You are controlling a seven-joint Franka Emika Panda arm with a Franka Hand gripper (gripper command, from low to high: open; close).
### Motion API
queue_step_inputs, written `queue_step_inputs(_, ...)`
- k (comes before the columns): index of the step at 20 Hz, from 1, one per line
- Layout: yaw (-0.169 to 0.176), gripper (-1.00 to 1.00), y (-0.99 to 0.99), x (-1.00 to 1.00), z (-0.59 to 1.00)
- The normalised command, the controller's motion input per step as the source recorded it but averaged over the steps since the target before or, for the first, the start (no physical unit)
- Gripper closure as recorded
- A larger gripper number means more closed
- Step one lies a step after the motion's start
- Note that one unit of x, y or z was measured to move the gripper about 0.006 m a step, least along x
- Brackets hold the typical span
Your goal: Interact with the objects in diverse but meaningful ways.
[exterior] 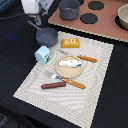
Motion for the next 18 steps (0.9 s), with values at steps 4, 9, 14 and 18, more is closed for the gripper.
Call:
queue_step_inputs(4, 0.022, -1.00, 0.81, -0.46, 0.07)
queue_step_inputs(9, 0.000, -1.00, 0.81, -0.22, 0.00)
queue_step_inputs(14, -0.129, -1.00, 0.48, -0.14, -0.11)
queue_step_inputs(18, -0.183, -1.00, 0.29, -0.14, -0.17)
